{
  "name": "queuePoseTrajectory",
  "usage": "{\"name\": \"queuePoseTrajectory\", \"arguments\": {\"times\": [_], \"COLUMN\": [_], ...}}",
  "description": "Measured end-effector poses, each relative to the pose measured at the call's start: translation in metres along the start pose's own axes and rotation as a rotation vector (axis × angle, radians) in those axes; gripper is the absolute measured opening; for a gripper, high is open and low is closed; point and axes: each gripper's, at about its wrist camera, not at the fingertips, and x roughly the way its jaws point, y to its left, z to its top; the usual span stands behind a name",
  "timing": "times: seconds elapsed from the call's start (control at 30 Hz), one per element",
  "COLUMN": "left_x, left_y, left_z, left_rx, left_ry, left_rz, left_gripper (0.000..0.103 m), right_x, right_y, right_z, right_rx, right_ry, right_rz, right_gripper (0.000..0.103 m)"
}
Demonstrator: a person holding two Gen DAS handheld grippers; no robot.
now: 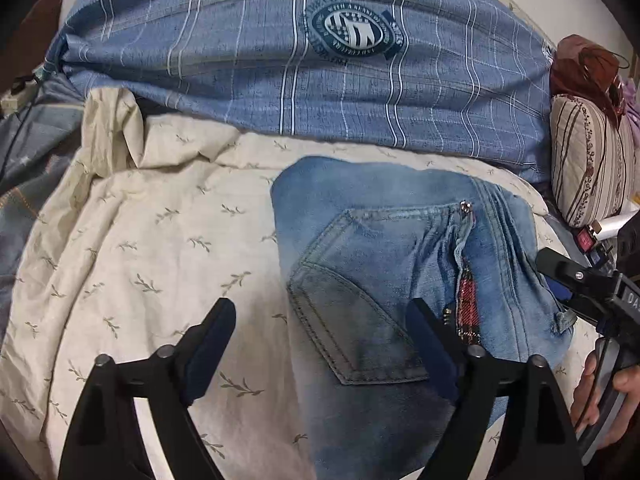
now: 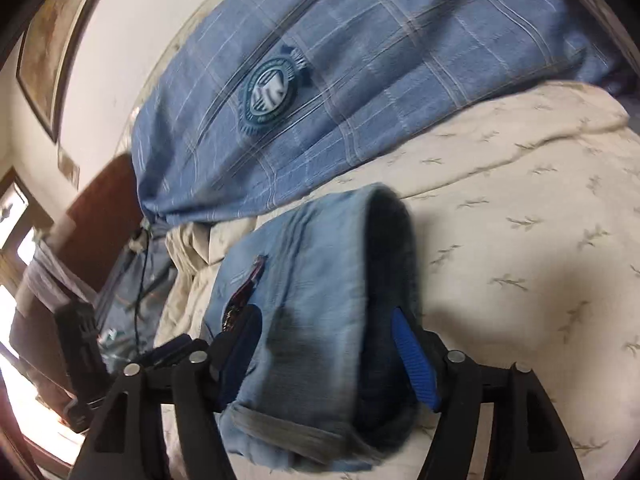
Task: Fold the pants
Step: 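Lift the leg end with the right gripper and fold it over while the left gripper holds the jeans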
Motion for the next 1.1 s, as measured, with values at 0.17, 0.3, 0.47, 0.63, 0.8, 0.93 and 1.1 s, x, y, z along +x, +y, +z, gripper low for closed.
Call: {"name": "queuePoseTrajectory", "arguments": {"times": [0.17, 0.3, 0.47, 0.63, 0.8, 0.93, 1.1], "left_x": [0.016, 0.021, 0.018, 0.017, 0.027, 0.014, 0.002], "left_y": [0.007, 0.009, 0.002, 0.007, 0.015, 0.000, 0.000], "left_z": [-0.001, -0.001, -0.003, -0.003, -0.004, -0.006, -0.002], "left_rx": [-0.068, -0.094, -0.076, -0.097, -0.154, -0.069, -0.067], "left_ry": [0.096, 0.118, 0.105, 0.103, 0.124, 0.050, -0.013], "left_rz": [-0.108, -0.184, -0.194, -0.198, -0.211, -0.169, -0.177], "left_gripper": [0.088, 0.073, 0.066, 0.063, 0.077, 0.050, 0.034], "right_x": [0.011, 0.027, 0.034, 0.035, 0.037, 0.027, 0.019], "right_y": [-0.026, -0.026, -0.024, -0.003, -0.014, 0.003, 0.020], "right_z": [-0.007, -0.014, -0.017, -0.020, -0.022, -0.022, -0.020], "right_rx": [0.132, 0.172, 0.214, 0.119, 0.150, 0.050, -0.025], "right_ry": [0.146, 0.213, 0.219, 0.213, 0.212, 0.165, 0.104], "right_rz": [0.092, 0.185, 0.250, 0.261, 0.240, 0.167, 0.124], "right_gripper": [0.072, 0.074, 0.076, 0.075, 0.068, 0.059, 0.054]}}
